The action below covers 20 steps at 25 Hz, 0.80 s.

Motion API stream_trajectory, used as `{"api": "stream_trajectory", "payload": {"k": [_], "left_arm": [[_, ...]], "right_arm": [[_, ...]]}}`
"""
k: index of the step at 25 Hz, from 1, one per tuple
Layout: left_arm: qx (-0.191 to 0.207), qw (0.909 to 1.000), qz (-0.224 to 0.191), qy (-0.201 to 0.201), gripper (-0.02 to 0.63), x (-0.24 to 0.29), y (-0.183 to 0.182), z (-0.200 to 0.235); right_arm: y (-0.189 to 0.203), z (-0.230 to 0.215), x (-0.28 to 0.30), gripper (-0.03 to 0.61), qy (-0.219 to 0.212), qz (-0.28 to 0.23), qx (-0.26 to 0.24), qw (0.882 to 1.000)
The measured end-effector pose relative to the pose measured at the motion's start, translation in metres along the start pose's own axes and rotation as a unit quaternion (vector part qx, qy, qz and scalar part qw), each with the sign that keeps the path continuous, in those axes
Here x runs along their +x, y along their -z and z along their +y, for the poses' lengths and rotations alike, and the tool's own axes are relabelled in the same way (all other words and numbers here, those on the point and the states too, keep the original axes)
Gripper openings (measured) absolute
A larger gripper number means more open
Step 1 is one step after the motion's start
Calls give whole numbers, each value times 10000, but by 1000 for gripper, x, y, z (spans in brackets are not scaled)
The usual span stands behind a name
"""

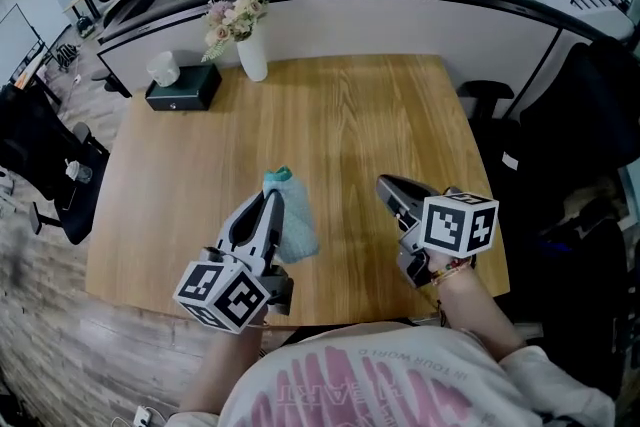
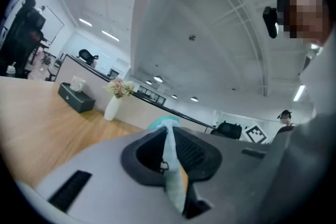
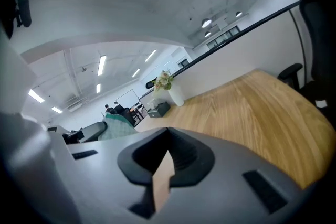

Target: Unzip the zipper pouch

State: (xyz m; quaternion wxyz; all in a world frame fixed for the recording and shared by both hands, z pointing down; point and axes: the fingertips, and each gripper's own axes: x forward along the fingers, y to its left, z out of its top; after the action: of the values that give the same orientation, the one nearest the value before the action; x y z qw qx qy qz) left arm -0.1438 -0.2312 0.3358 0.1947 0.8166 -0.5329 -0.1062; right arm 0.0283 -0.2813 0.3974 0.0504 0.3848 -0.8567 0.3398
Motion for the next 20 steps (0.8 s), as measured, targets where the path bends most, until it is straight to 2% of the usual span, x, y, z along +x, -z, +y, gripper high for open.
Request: {"api": "stream_trajectory", "payload": {"k": [4,8,15,20], "left_arm": [[-62,9995,-29,-307,44,-18,11,-3],[-165,9985,-162,-505,41,-38,18,-22],[-294,9970,-245,-677,42,-75,39,-52],[-259,9972,-235,-666,41,-106,52,-78]], "right_arm": [[-5,-1,-27,-3,225,-465,-135,9986],[-9,-2,-62,-3,265,-838,-43,9961],[18,4,-111,-3,381,-725,-521,9953],[44,12,-142,-3,435,-616,-636,9951]]}}
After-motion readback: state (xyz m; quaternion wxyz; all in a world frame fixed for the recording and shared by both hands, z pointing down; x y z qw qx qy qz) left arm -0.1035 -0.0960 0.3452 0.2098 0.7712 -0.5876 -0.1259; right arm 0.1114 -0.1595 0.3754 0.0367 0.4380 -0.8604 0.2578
